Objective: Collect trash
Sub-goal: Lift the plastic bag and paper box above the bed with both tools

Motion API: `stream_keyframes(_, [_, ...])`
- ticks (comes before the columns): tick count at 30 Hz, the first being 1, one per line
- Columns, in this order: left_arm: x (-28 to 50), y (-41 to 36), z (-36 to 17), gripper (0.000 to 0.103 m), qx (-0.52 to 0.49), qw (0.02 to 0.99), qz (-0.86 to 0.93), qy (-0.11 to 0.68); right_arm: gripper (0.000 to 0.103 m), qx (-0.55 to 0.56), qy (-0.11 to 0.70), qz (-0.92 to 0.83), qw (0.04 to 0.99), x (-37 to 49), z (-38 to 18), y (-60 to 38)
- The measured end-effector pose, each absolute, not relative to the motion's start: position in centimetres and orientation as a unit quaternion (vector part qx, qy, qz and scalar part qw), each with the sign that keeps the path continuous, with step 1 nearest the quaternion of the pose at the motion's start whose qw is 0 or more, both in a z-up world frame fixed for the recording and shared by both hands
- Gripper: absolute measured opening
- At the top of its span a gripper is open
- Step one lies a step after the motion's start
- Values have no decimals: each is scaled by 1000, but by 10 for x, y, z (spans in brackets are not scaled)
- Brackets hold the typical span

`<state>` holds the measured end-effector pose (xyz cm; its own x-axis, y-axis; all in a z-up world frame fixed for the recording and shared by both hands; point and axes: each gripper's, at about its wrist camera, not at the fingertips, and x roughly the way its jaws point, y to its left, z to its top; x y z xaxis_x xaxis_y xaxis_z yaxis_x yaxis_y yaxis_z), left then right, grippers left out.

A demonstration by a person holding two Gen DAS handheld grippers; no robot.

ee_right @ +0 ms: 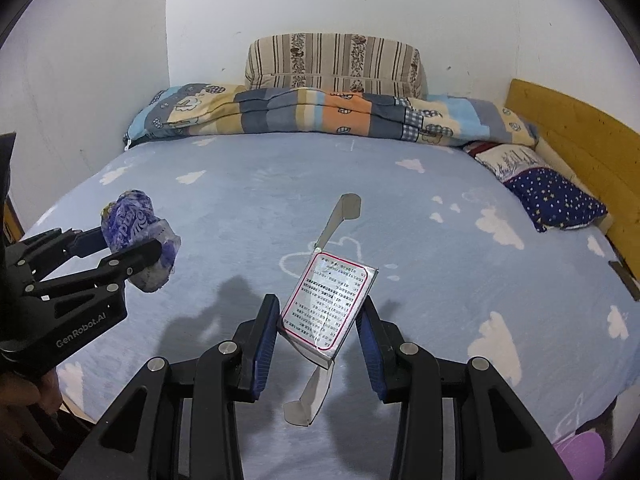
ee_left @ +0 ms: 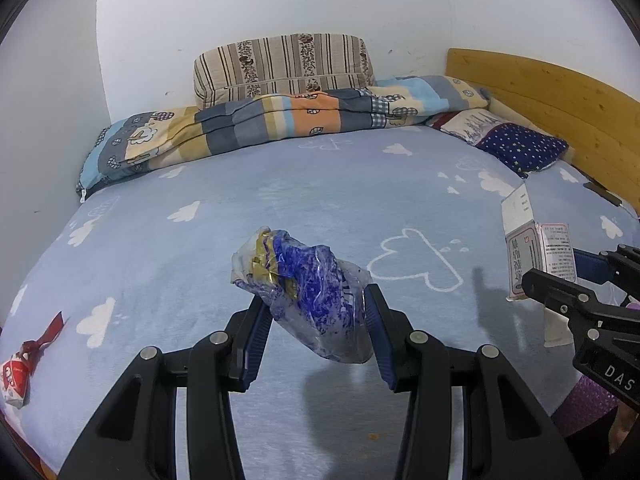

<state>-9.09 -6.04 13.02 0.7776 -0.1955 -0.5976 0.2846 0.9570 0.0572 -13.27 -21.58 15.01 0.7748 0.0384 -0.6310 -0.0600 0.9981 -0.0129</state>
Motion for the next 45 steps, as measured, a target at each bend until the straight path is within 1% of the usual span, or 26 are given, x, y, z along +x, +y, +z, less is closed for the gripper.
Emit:
stream_keyframes(35, [-92, -68, 127, 45, 75, 935, -151, 312, 42, -20, 333, 23, 942, -134, 152, -215])
stream_keyframes(45, [-99, -68, 139, 45, 61, 935, -178, 299, 42, -4, 329, 3, 944, -139, 157, -228])
